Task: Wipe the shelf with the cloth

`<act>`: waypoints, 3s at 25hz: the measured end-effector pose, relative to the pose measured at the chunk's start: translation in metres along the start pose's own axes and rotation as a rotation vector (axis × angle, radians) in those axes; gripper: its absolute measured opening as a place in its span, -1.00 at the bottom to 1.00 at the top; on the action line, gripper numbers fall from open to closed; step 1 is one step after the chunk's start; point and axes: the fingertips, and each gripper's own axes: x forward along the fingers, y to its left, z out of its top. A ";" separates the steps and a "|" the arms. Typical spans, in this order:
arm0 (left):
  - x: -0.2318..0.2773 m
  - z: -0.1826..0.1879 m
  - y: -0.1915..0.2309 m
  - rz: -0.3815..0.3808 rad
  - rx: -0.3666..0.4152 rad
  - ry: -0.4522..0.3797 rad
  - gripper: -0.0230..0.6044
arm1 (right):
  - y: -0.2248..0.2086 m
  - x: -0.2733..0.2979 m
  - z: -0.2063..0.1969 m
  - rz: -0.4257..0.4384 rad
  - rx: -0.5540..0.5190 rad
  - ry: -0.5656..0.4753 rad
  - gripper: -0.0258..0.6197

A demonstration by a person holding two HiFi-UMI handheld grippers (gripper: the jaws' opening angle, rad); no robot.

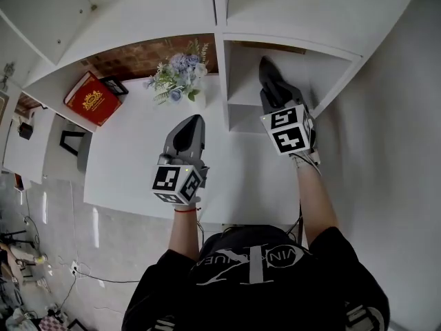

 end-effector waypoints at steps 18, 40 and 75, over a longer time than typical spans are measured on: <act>0.014 -0.015 0.007 0.019 0.008 0.030 -0.89 | 0.007 0.023 -0.022 0.092 -0.023 0.089 -0.88; 0.001 -0.019 0.008 0.049 0.038 0.062 -0.89 | 0.047 0.059 0.013 0.212 -0.240 0.103 -0.89; 0.046 -0.030 -0.050 -0.163 0.004 0.076 -0.89 | -0.045 -0.013 -0.064 -0.181 0.023 0.181 -0.89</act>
